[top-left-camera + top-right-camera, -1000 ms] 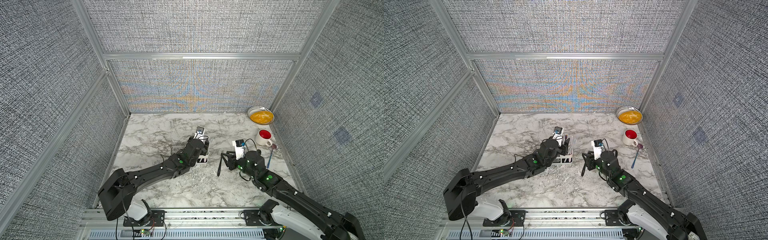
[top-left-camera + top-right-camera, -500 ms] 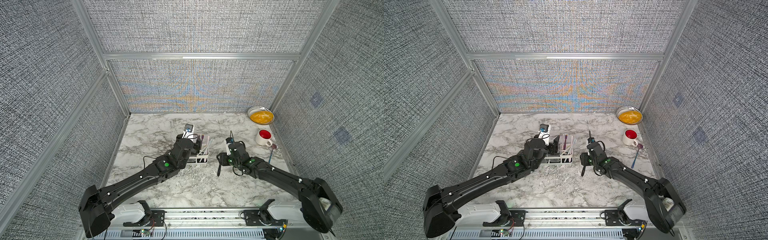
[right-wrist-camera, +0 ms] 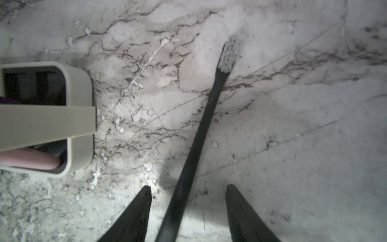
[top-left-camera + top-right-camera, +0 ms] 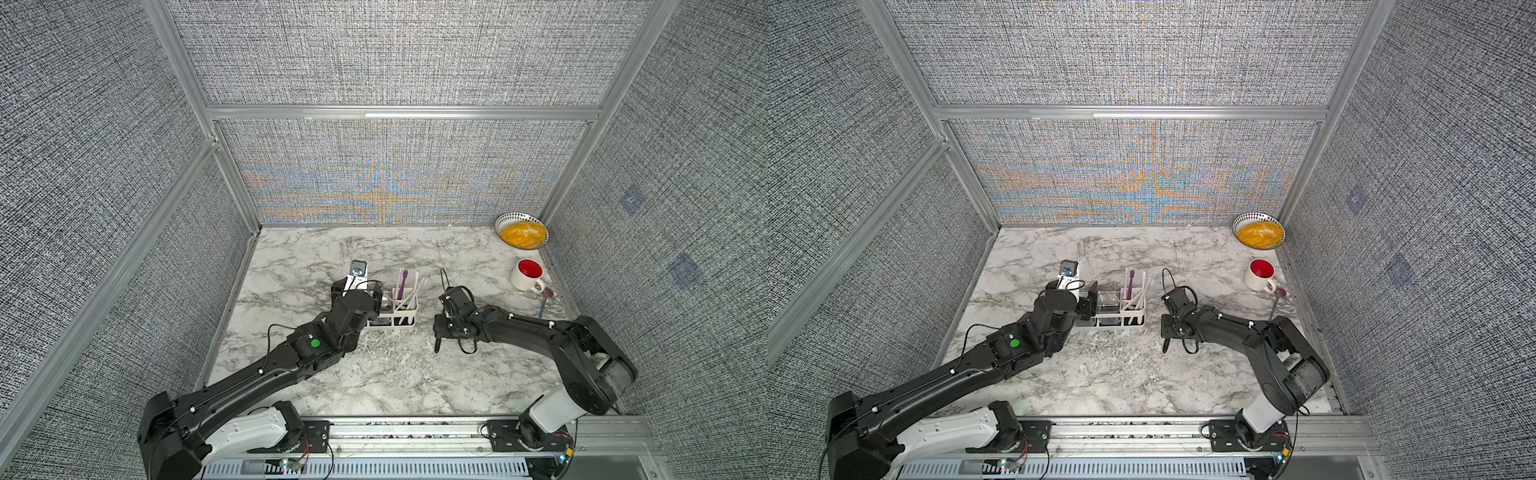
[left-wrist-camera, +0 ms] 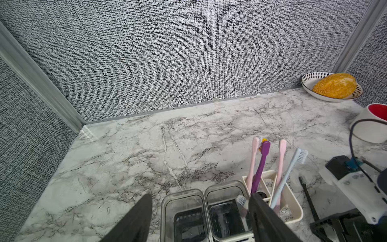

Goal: Place the toothbrush into the toothbrush holder
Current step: Pick up the toothbrush from the center of the board.

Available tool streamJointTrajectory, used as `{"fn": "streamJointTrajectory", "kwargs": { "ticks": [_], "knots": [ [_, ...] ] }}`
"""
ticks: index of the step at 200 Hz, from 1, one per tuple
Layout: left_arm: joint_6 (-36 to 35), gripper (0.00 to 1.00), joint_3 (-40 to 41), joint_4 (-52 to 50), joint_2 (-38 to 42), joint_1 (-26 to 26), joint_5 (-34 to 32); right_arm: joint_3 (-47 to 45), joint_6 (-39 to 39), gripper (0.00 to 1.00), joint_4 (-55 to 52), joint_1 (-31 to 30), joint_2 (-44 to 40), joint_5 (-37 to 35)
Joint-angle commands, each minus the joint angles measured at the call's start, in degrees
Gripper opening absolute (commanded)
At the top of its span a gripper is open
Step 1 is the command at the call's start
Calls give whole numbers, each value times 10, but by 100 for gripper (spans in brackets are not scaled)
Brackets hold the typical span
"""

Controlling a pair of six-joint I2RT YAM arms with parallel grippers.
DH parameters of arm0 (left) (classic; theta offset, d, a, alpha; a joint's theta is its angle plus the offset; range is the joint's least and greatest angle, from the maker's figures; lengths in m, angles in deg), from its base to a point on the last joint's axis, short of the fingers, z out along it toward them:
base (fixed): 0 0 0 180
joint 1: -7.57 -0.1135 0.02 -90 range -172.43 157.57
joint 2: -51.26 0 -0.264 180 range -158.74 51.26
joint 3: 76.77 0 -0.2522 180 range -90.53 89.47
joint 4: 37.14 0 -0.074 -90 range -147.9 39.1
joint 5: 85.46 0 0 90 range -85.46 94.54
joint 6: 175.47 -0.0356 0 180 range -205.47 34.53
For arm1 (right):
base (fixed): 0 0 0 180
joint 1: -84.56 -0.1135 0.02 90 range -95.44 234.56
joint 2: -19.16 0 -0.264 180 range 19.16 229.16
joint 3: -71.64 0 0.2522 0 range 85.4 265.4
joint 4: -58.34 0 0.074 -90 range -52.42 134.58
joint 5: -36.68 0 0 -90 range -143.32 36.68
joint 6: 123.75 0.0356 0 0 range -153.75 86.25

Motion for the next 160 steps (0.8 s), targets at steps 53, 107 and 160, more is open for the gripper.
{"fn": "streamJointTrajectory", "kwargs": {
  "ticks": [53,107,160],
  "knots": [
    [0,75,0,-6,-1,-2,-4,0,-16,23,-74,-12,56,-36],
    [11,75,-12,-9,-17,-2,13,-25,-21,15,-68,-12,-1,-51],
    [106,75,-24,42,-18,-2,198,-55,-27,9,-29,-11,-150,-59]
  ]
}}
